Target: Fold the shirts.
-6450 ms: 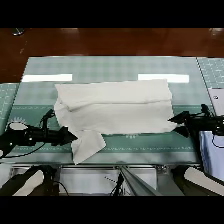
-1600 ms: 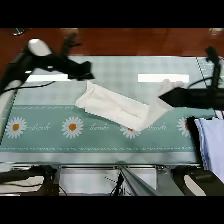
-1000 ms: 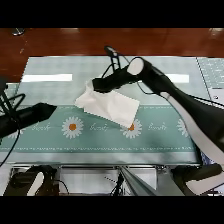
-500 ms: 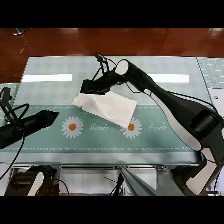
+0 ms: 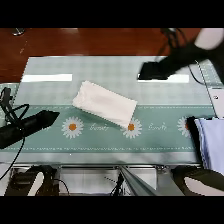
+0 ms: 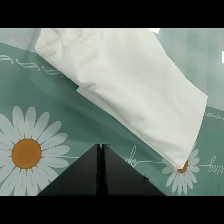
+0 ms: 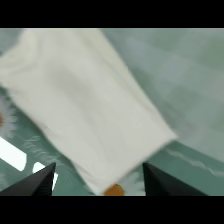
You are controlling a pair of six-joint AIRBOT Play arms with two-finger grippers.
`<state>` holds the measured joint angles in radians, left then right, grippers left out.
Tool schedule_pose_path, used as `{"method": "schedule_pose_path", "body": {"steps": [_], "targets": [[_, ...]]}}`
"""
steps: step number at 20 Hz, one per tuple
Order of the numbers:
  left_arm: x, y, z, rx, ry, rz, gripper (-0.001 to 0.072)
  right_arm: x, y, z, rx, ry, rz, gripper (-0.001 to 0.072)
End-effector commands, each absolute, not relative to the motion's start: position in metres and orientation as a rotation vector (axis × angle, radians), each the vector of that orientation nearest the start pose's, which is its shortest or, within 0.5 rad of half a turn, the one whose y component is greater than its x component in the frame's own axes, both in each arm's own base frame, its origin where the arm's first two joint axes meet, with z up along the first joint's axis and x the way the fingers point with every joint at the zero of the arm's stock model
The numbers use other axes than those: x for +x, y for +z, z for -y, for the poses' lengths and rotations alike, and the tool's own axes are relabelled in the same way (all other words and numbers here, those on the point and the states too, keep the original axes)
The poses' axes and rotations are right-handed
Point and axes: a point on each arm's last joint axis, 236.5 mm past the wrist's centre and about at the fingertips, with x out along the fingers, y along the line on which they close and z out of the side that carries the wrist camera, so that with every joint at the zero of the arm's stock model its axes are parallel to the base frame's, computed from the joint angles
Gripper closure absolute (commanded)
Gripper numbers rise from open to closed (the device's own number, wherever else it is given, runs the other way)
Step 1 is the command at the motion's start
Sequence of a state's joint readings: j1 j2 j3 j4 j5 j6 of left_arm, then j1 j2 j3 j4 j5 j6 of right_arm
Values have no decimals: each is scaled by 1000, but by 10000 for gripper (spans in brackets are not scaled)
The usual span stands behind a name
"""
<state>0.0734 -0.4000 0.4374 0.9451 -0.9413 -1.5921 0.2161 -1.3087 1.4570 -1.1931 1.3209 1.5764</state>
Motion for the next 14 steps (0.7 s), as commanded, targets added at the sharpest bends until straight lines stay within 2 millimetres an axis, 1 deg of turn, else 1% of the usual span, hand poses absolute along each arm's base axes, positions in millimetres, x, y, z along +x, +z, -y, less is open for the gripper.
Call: {"method": "schedule_pose_path", "body": {"steps": [1, 2, 3, 4, 5, 7, 10, 11, 13, 14], "targets": [[247, 50, 96, -611, -243, -876, 680, 331, 43, -57, 268, -42, -1103, 95], [247, 49, 97, -611, -243, -878, 680, 315, 13, -66, 408, -67, -1088, 94], [247, 49, 97, -611, -243, -877, 680, 301, -15, -89, 579, -36, -1086, 94], [247, 49, 96, -612, -243, -877, 680, 291, -35, -112, 743, -5, -1108, 95], [247, 49, 96, -612, -241, -876, 680, 286, -49, -129, 857, 26, -1124, 95], [249, 50, 95, -614, -238, -871, 680, 284, -64, -154, 902, 120, -1190, 95], [250, 47, 95, -616, -235, -881, 680, 290, -76, -191, 933, 271, -1318, 95], [250, 46, 95, -617, -235, -884, 681, 294, -82, -199, 932, 308, -1357, 95], [250, 46, 95, -617, -234, -885, 680, 305, -93, -207, 920, 333, -1409, 95], [250, 46, 95, -617, -234, -886, 680, 311, -96, -210, 925, 341, -1425, 95]]}}
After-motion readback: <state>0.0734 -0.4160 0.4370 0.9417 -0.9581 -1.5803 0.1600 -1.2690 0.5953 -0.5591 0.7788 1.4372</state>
